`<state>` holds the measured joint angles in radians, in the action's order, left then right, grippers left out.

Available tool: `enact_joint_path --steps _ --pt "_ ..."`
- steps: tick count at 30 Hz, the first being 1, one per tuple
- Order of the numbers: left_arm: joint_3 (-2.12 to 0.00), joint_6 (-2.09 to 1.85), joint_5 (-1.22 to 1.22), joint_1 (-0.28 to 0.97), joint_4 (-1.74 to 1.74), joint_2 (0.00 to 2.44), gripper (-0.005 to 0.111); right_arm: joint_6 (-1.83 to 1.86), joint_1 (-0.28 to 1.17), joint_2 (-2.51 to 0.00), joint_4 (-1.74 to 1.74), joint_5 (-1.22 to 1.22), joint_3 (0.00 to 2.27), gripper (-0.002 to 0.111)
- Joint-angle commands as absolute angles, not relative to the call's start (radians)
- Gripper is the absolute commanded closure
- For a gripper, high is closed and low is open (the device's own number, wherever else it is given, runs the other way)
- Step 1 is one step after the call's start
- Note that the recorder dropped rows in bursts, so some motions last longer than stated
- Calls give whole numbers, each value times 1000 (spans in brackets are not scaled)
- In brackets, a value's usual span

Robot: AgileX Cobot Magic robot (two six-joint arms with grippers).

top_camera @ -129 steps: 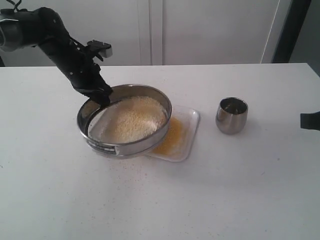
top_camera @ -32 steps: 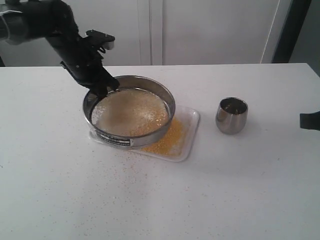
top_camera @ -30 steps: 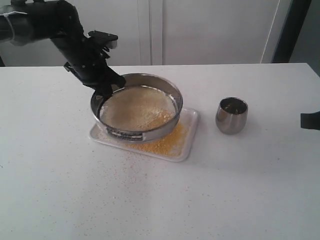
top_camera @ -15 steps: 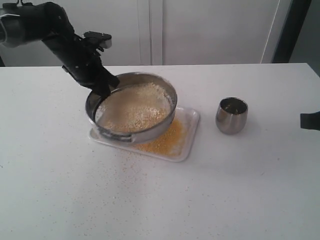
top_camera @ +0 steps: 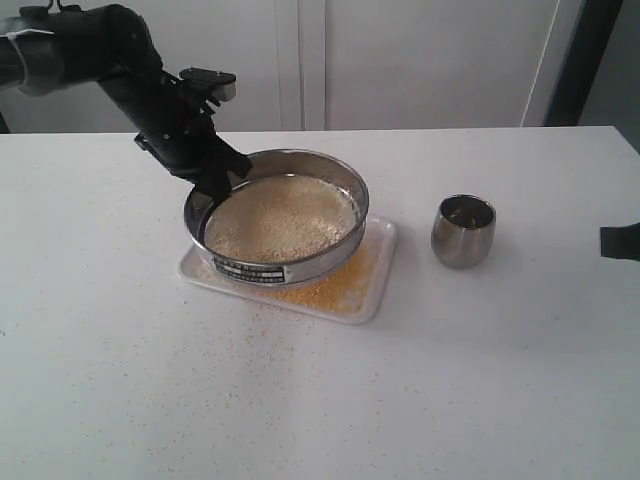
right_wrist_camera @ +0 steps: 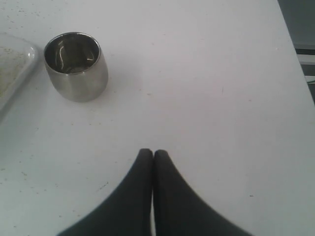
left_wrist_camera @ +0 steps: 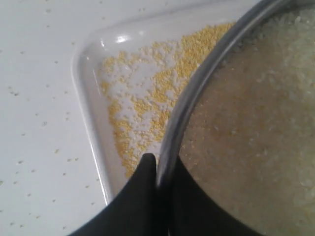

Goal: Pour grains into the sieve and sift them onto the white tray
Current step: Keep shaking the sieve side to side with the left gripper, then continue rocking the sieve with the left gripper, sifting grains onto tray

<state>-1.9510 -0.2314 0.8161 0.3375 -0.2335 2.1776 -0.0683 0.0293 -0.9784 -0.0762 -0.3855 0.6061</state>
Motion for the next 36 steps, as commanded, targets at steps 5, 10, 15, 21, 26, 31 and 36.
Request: enact_joint_path --steps 5,10,15,21,26,31,36 --pt "-1954 -544 912 345 -334 2163 107 -63 20 -970 -77 -379 603 108" --pt "-1956 -32 803 323 -266 2168 107 -63 20 -970 -77 -379 603 108" --pt "-1956 -268 882 371 -164 2164 107 -63 20 -970 -77 -379 603 108" --pt "-1954 -421 870 371 -174 2173 107 -63 20 -970 -77 -379 603 108" --pt "-1954 38 796 332 -153 2174 107 -63 20 -970 -77 -379 603 108" --pt "-1969 -629 880 355 -236 2167 107 -63 20 -970 -77 -379 603 108" --pt "-1965 -13 782 327 -219 2170 107 -63 20 -970 -77 -379 603 108"
